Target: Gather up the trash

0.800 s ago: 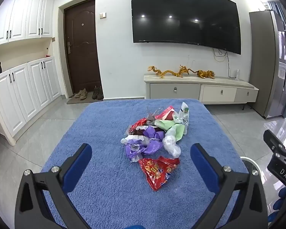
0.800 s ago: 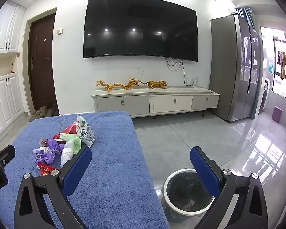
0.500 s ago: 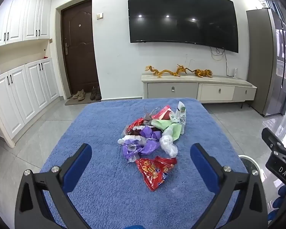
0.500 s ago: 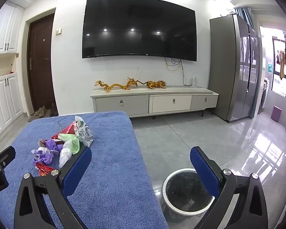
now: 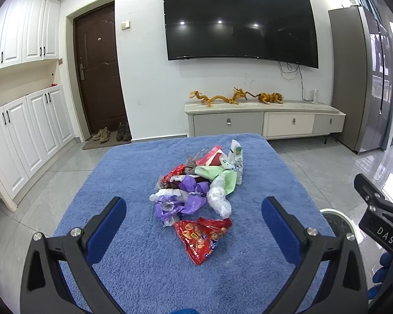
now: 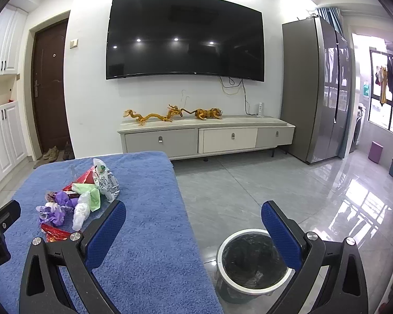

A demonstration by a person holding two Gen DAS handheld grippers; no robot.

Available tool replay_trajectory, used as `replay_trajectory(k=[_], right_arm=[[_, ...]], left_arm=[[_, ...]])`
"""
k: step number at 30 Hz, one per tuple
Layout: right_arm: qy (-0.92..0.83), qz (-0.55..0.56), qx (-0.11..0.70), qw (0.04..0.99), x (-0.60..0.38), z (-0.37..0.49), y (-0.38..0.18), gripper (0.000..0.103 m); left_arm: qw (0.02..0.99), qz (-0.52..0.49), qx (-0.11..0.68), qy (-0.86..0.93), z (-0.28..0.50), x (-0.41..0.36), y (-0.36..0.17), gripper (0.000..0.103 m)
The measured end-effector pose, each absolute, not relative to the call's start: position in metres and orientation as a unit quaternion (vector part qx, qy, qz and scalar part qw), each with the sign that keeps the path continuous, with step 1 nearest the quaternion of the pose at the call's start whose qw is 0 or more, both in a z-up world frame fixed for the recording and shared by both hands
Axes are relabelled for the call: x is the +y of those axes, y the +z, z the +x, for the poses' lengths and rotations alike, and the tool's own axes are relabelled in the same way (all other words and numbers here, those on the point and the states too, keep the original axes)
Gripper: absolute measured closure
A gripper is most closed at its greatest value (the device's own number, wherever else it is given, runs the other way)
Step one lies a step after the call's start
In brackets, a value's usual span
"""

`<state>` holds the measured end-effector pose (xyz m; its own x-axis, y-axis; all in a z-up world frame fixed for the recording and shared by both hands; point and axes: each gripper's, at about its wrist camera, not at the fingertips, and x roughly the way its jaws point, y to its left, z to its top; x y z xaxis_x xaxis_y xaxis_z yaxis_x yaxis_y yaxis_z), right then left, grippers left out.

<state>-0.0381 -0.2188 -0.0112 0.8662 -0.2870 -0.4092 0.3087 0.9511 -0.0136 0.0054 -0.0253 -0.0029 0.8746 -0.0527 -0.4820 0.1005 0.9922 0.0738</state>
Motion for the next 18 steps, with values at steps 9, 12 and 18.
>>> replay_trajectory(k=[9, 12, 18], right_arm=[[-0.164, 0.027, 0.214, 0.963, -0.224, -0.034, -0.014, 0.0], [-0.168, 0.029, 0.214, 0.962, -0.226, -0.033, -0.014, 0.0], [-0.178, 0.033, 0.213, 0.96, -0.232, -0.032, -0.015, 0.0]], left_arm=[[0.967, 0.046, 0.246, -0.051, 0.011, -0.031, 0.001, 0.0], [0.967, 0.048, 0.246, -0.053, 0.014, -0.033, 0.001, 0.0], [0.967, 0.047, 0.245, -0.058, 0.019, -0.036, 0.002, 0.0]])
